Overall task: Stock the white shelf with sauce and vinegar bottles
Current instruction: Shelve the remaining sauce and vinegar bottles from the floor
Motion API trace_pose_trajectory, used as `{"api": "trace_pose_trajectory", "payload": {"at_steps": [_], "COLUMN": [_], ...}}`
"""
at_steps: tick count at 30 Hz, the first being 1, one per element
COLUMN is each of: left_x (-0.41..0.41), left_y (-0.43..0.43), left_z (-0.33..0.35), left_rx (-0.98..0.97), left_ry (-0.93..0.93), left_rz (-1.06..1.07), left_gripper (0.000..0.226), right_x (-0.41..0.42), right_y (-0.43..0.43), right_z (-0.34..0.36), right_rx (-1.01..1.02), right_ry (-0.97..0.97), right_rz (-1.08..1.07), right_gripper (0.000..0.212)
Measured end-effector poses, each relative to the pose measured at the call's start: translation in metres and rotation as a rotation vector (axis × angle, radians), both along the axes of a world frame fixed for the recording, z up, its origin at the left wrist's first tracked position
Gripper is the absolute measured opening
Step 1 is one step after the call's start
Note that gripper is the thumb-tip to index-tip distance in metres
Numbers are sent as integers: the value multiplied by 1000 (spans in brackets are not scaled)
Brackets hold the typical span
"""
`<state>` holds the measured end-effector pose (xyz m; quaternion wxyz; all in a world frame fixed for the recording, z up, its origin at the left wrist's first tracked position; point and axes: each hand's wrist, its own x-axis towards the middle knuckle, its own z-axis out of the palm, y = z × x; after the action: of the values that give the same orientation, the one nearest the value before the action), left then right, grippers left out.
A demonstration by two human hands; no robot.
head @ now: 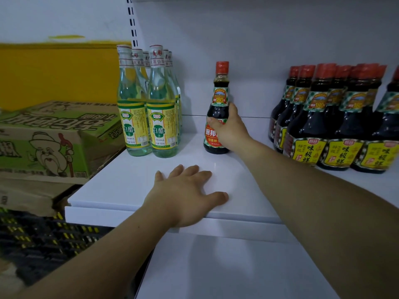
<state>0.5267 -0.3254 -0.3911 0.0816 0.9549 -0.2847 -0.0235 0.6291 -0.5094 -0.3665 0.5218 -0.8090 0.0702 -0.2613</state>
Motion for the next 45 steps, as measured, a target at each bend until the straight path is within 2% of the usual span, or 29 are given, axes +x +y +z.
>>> {"api": "trace_pose_trajectory", "payload": {"at_steps": [12, 17, 21, 23, 26, 29, 39, 45], "left_x": [2, 3, 1, -6, -28, -57, -177, -225], "left_y": [0, 2, 4, 10, 26, 50, 158, 221], "left_z": [-2, 0, 7, 14, 31, 48, 73, 66], "left_rx": [-19, -136, -244, -257, -309, -364, -270, -212], "left_ry": [-3, 30, 77, 102, 112, 98, 174, 197], "left_rz": [-4, 14, 15, -4, -11, -10, 71, 246], "left_gripper": [73, 71, 68, 76, 86, 72, 78, 81], "right_x": [-1, -29, -90, -123, -166, -199, -275, -291], "right_y": [5, 3, 8, 14, 27, 47, 163, 223], "right_z": [6, 19, 31, 38, 54, 68, 96, 90], "right_rx": [51, 41, -124, -221, -344, -415, -564, -593], "right_ry": [37, 123, 237, 296, 338, 355, 290, 273], "right_rz": [3, -28, -44, -11, 30, 41, 255, 434], "right_gripper": [67, 96, 78, 66, 59, 56, 76, 79]}}
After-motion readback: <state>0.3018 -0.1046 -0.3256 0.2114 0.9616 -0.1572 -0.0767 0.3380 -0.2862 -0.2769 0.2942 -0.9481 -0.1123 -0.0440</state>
